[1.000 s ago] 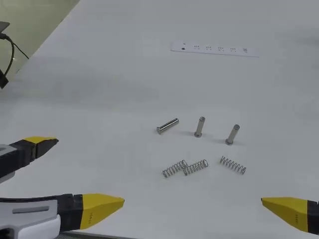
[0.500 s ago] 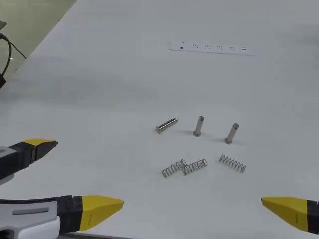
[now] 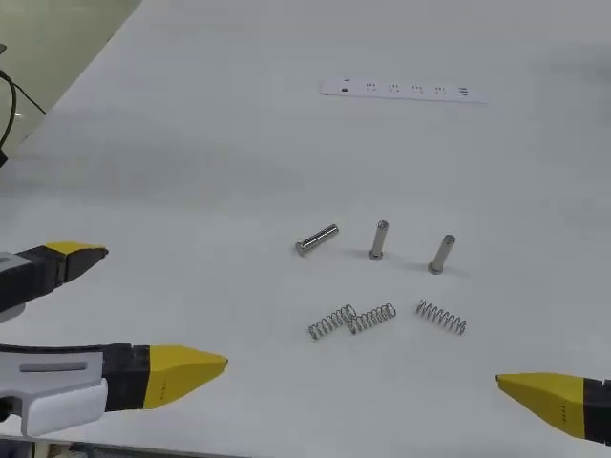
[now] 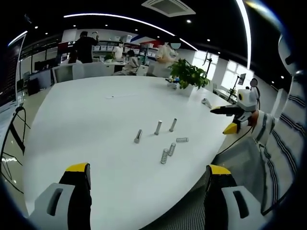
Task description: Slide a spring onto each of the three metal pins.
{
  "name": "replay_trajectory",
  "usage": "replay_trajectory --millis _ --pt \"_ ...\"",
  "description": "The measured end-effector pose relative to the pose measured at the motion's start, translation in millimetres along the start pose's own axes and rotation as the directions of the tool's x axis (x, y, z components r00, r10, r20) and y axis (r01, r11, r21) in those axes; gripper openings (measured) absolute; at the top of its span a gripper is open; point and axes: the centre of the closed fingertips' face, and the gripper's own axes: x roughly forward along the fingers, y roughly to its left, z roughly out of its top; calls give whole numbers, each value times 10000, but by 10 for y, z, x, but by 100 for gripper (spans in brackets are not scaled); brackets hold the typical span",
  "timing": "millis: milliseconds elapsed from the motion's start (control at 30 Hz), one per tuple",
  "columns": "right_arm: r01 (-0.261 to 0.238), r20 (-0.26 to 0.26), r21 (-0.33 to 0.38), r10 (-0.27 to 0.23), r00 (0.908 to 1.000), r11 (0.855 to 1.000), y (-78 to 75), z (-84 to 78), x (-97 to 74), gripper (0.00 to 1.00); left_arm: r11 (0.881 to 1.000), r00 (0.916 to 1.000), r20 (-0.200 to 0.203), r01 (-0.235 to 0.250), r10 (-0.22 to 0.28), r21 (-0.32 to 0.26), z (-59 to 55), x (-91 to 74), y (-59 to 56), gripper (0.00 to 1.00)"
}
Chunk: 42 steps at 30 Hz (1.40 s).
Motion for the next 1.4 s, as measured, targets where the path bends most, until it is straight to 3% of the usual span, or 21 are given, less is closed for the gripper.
replay_trajectory --millis 333,567,667,767,1400 --pt "41 -35 124 -40 10000 9999 -3 -26 6 100 9998 9997 115 219 -219 15 91 106 68 98" --pt "-32 -44 147 33 10000 9999 14 -24 25 100 9987 9990 -31 451 -451 222 135 251 135 98" --pt "-40 -10 161 40 10000 9999 17 -10 31 100 9974 9980 -175 618 -612 383 159 315 133 98" --pt "-30 -14 146 30 10000 9999 15 -9 35 100 9958 9963 -8 860 -861 326 214 346 114 98" --pt "-34 31 211 33 10000 9998 48 2 57 99 9863 9892 -459 1423 -1389 839 357 734 223 98"
